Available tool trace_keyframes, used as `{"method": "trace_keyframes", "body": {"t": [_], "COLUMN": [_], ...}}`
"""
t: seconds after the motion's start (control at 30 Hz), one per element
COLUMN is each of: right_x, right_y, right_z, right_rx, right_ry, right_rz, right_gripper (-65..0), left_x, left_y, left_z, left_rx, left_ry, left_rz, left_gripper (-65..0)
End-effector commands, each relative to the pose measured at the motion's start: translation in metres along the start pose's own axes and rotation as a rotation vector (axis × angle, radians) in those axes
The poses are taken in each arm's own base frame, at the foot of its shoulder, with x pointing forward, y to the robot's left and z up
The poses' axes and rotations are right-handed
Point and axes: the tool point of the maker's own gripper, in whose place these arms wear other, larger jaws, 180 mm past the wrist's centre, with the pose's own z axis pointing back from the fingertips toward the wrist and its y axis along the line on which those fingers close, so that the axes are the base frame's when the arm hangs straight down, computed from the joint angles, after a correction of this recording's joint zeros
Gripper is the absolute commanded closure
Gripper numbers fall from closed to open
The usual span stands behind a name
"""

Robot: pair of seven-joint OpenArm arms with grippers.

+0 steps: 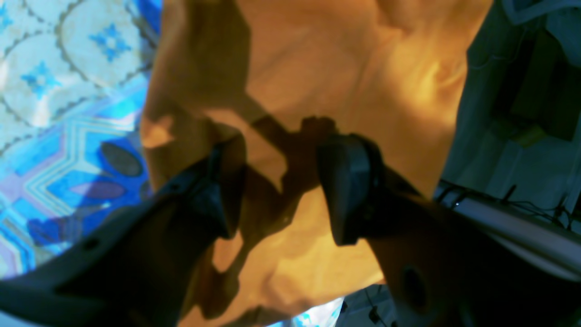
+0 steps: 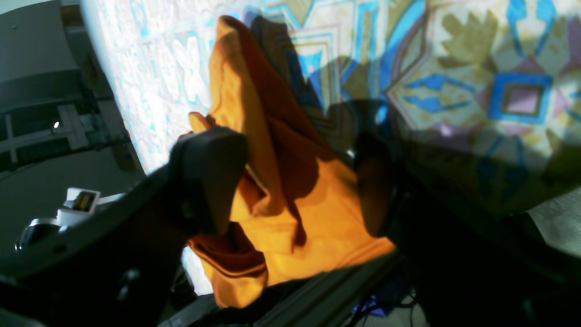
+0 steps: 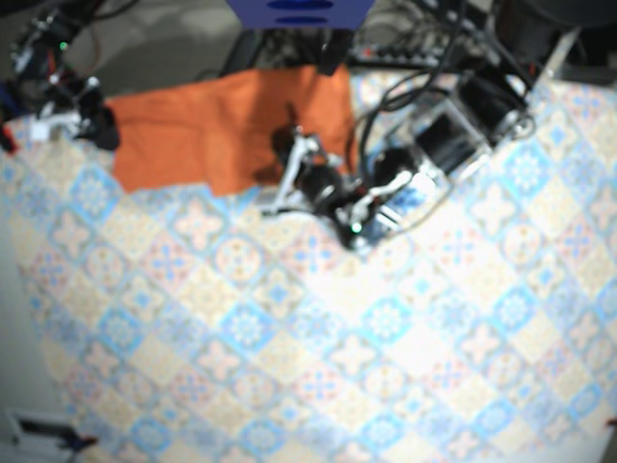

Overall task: Fold the T-shirt properly
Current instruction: 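Grasp the shirt end beside the right gripper and lift it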

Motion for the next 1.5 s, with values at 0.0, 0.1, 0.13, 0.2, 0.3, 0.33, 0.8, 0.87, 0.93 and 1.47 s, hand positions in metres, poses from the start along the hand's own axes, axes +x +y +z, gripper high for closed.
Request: {"method": "trace_keyframes", "body": {"t": [0.0,0.1,0.13,0.2,0.3,0.33,0.8,0.87,0.93,1.47], "right_x": [0.019,0.033,0.037,0.045,0.053,0.053,0.008,0.003,-0.002,-0.026], "right_y": [0.002,0.004,0.005,0.006,0.006,0.006,0.017,0.019,0.02,-0.002], "right_z": [0.009,0.014,0.015,0.019,0.023,0.024,-0.021,-0.025,-0.029,-0.015], "right_rx": [-0.011,-0.031,-0.039,-0.052,-0.064,-0.065,-0.046,-0.042,-0.04,-0.089], "right_ry": [-0.031,-0.016,-0.008,-0.002,-0.005,-0.005,0.15,0.166,0.185,0.244], "right_rz": [0.042,0.096,0.115,0.144,0.164,0.165,0.244,0.252,0.26,0.251], "right_gripper": [-40.5,-40.5,-40.5,-40.5,-40.5,-40.5,-40.4,-40.4,-40.4,-40.4], "left_x": [0.017,0.017,0.016,0.016,0.016,0.016,0.011,0.01,0.009,0.015], "left_y": [0.002,0.002,0.002,0.002,0.002,0.002,0.0,0.0,0.0,0.0], "left_z": [0.009,0.009,0.01,0.01,0.01,0.01,0.014,0.014,0.014,0.015], "left_rx": [0.007,0.007,0.008,0.008,0.008,0.008,-0.035,-0.037,-0.036,-0.035], "left_ry": [-0.041,-0.041,-0.04,-0.04,-0.04,-0.04,-0.067,-0.068,-0.067,-0.098], "left_rz": [-0.022,-0.022,-0.022,-0.022,-0.022,-0.022,0.022,0.025,0.026,0.027], "left_gripper": [-29.0,-29.0,-29.0,-29.0,-29.0,-29.0,-29.0,-29.0,-29.0,-29.0]}}
